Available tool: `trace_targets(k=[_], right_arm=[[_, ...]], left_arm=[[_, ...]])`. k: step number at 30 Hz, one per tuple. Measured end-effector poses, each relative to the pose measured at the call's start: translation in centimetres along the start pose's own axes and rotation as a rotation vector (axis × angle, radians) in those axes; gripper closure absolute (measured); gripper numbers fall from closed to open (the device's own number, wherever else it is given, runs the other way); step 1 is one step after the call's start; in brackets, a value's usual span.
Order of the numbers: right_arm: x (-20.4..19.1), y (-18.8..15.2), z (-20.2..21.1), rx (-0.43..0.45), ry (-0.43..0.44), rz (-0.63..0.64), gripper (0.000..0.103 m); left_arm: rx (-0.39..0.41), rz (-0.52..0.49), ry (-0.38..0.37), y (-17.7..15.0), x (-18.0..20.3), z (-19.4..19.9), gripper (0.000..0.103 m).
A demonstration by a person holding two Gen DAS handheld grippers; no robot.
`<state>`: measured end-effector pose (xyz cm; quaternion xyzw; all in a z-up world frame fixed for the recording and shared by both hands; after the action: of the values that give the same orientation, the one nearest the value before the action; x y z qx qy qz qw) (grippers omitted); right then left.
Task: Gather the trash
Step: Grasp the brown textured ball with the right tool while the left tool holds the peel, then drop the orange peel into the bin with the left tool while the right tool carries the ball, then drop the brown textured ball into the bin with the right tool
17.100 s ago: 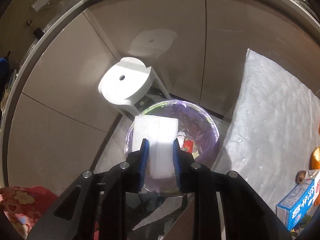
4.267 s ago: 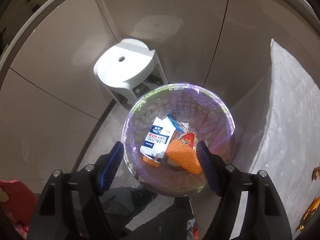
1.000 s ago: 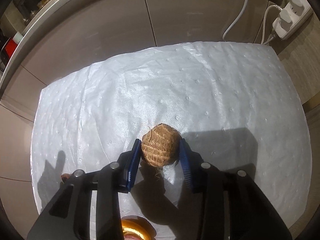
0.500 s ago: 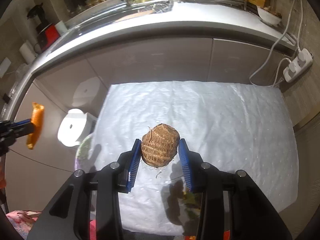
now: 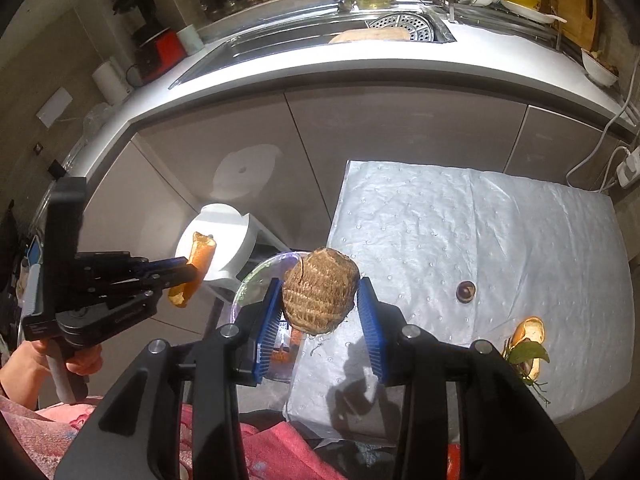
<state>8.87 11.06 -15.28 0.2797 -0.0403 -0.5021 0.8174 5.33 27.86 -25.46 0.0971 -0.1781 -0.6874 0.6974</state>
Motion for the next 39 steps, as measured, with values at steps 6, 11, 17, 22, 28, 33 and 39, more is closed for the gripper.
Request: trace_targets(k=[6, 11, 17, 22, 28, 33, 39], right_arm=[[-0.1, -1.1, 0.7, -0.009, -0.040, -0.023, 0.064], [-0.1, -1.8, 1.7, -0.015, -0.077, -0.031, 0.064], [0.2, -2.6, 2.5, -0.024, -0.106, -0.044, 0.064], [0.1, -2.9, 2.4, -0.035, -0.103, -0.047, 0.064], [-0.6, -2.7, 1.8, -0.033, -0.078, -0.033, 0.064], [-2.1, -2.7, -0.9, -0.056, -0.041, 0.019, 0.064], [-5.7, -4.3, -7.6, -0.144, 0.051, 0.109, 0.064]], left_arm=[[-0.154, -0.039, 0.001, -3.3, -1.2, -7.7, 0.092], [-0.290, -0.066, 0.009, -5.8, -1.4, -14.3, 0.092], [-0.365, -0.085, 0.033, -6.9, -1.2, -17.4, 0.078], [-0.344, -0.081, 0.042, -6.3, -1.2, -16.9, 0.050], [-0.304, -0.062, 0.018, -5.0, -1.0, -13.6, 0.041], [-0.159, 0.045, -0.061, -2.9, -1.8, -5.2, 0.027], [0.032, 0.085, -0.008, -2.2, -3.9, 5.0, 0.013]])
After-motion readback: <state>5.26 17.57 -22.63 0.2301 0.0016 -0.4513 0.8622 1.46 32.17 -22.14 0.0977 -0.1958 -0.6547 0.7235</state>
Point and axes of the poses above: each gripper's, at about its wrist camera, not at the fingertips, and z roughly against the way its jaws point, x to its right, y to its top, the point moved 9 cm from there along -z, roughly the way its jaws point, and after that the axes turned 1 degree about -y, right-handed, at the moved point
